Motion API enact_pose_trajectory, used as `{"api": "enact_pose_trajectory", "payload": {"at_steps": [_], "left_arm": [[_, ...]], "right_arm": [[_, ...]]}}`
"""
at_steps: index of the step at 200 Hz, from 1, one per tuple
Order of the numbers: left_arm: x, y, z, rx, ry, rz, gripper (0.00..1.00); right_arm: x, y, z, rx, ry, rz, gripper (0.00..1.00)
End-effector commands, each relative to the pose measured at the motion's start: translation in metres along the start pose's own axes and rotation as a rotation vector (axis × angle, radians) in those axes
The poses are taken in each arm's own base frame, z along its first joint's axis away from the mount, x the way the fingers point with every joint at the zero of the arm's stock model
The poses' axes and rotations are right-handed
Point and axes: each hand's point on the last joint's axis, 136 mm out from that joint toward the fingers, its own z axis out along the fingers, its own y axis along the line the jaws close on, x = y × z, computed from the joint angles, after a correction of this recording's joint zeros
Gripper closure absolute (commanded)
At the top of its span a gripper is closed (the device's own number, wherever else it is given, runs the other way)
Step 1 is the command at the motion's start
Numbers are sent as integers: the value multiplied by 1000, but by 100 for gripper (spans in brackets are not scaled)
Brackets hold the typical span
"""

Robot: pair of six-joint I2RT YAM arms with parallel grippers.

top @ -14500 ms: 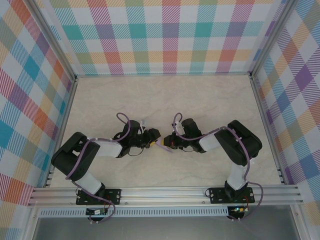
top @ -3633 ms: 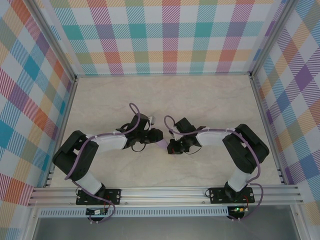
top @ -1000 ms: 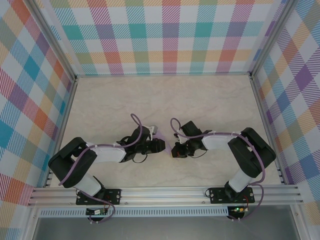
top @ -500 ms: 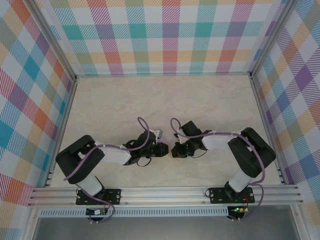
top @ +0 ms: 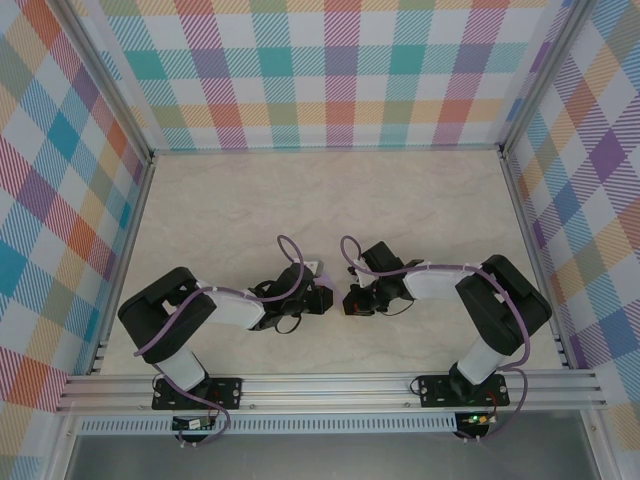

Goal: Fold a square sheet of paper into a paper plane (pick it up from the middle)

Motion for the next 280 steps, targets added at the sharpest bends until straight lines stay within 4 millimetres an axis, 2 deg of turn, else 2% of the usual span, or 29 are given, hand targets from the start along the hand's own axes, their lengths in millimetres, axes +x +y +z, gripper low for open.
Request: {"api": "enact_pose_trajectory", "payload": {"at_steps": [1,84,103,120,136,169,201,238,280], "left_arm": [[-13,32,-2,-110,-33,13,85],[-40,113,-27,-243,-88,-100,85],[-45,126,-33,-263,-103,-118,85],[-54,127,-41,-250,-124,-130,85],[-68,113,-50,-209,-148,-125,85],[-95,65,-79,-51,-218,-118,85],[-90,25,-91,76,-237,-126,85],[-63,-18,-76,147,-172,-85,85],[-28,-57,-32,230,-41,-47,89]], "right_arm": [[38,-45,6,164,121,101,100],[40,-47,5,173,125,103,100],[39,-47,5,171,123,104,100],[38,-43,4,159,121,102,100],[36,-41,3,154,115,97,100],[32,-37,2,145,111,95,100],[30,-34,1,141,107,94,100],[33,-36,2,146,116,102,100],[33,-37,2,148,119,105,100]]}}
